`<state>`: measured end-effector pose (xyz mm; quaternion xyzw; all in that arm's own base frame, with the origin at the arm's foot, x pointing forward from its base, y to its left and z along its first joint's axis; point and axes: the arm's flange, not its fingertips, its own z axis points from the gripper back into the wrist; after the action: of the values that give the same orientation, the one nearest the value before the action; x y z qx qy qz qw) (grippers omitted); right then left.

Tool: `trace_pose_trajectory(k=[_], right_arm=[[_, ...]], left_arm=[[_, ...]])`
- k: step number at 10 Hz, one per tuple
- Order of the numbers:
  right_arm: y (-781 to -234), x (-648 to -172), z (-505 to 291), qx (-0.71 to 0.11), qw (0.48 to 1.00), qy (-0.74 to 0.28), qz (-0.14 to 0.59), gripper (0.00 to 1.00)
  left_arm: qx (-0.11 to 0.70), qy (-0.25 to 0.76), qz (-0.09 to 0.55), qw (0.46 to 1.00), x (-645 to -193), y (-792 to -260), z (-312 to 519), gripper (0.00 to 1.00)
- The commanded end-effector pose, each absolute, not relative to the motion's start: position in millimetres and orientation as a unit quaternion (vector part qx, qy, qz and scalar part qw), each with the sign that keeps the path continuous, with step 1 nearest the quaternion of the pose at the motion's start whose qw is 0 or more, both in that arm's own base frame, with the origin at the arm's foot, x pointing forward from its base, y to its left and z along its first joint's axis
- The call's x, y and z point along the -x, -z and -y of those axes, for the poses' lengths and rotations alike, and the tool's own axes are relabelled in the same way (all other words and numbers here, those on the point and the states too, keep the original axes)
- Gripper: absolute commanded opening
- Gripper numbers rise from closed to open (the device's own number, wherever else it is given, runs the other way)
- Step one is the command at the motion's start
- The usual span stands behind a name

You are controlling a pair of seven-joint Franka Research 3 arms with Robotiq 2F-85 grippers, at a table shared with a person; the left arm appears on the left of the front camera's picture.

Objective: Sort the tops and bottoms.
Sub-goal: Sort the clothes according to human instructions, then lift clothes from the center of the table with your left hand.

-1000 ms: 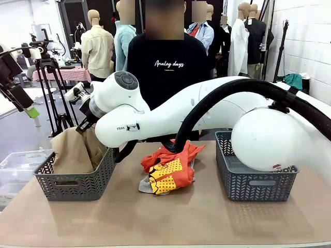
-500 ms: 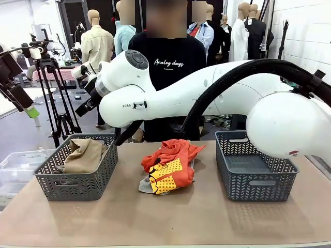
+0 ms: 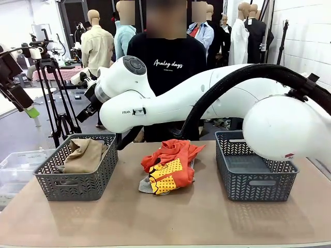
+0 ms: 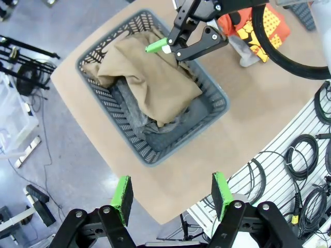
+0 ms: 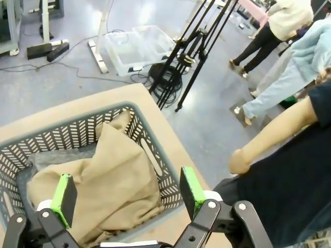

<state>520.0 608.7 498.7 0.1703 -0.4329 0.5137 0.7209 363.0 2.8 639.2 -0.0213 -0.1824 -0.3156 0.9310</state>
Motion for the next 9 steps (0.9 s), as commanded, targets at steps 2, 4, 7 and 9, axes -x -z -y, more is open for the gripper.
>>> trace_pose_trajectory(k=[2,4,7,9], right_arm=[[-501.3,-520.1,-611.3,-0.162,0.719,-0.514,0.439,1.00],[-501.3,-520.1,-611.3,-0.162,0.719,-0.514,0.439,1.00],[-501.3,-520.1,-611.3,-0.162,0.719,-0.514,0.439,1.00],[-501.3,-520.1,-611.3,-0.162,0.719,-0.514,0.439,1.00]], left_arm=[[0.018,0.313,0.181,0.932,-363.7,-641.4,-2.7,0.80],[0.018,0.313,0.181,0.932,-363.7,-641.4,-2.7,0.80],[0.018,0.313,0.181,0.932,-363.7,-641.4,-2.7,0.80],[0.018,0.313,0.181,0.932,-363.7,-641.4,-2.7,0.80]])
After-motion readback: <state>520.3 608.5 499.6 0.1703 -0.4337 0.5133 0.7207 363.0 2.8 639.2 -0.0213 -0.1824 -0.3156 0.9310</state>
